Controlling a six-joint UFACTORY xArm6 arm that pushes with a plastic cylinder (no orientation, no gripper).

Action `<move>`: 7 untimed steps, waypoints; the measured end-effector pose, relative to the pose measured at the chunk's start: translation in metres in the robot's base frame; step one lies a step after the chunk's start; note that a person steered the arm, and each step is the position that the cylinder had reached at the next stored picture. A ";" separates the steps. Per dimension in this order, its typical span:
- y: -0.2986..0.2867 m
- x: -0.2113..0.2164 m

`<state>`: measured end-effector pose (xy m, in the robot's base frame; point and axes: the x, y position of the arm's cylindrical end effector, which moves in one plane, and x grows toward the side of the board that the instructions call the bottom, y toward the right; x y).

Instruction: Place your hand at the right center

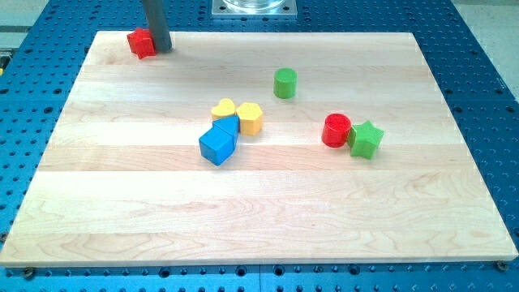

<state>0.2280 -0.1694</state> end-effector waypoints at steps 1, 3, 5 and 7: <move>-0.004 0.000; -0.012 0.000; 0.048 0.018; 0.233 0.015</move>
<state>0.2429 0.0635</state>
